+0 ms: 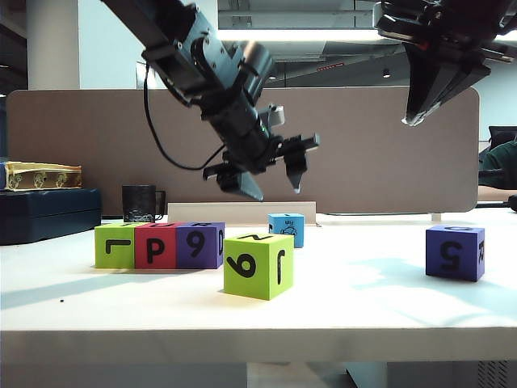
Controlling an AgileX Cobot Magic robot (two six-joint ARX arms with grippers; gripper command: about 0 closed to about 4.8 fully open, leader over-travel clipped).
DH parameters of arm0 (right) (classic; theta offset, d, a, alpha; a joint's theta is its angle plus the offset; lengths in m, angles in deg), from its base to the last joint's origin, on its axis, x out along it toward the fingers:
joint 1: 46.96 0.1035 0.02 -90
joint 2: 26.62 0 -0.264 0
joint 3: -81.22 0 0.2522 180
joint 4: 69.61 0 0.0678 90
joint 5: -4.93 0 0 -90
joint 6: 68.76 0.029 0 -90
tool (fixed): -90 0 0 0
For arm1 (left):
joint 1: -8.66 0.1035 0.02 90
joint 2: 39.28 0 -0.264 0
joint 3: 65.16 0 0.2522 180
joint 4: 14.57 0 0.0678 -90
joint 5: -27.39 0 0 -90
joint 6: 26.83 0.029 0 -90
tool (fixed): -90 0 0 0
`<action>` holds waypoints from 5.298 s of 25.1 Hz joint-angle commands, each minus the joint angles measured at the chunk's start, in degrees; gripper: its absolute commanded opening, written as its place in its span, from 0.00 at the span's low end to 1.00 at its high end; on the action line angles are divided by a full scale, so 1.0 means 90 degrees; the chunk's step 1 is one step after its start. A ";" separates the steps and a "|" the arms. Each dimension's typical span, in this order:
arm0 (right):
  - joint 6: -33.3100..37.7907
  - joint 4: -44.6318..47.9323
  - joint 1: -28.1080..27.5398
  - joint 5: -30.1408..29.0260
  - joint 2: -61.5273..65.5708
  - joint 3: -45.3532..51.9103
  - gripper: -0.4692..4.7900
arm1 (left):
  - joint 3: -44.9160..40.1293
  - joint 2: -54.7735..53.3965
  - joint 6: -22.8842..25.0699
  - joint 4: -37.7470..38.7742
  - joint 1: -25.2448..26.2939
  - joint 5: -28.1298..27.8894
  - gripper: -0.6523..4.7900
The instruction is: Select the appropriate blocks from the scattered letter blocks on the table and arrange them in a row to spell out "TURING".
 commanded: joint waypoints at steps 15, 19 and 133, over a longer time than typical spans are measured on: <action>-0.0022 -0.0051 0.0010 0.0058 -0.0036 -0.0027 0.09 | 0.0056 -0.0614 -0.0792 -0.0408 -0.0097 -0.0321 0.74; -0.0022 -0.0053 0.0010 0.0058 -0.0036 -0.0027 0.09 | 0.0056 -0.0614 -0.0789 -0.0449 -0.0097 -0.0321 0.66; -0.0022 -0.0238 0.0012 0.0053 -0.0036 -0.0022 0.09 | 0.0622 0.0857 0.5071 0.4646 0.0379 0.3674 0.63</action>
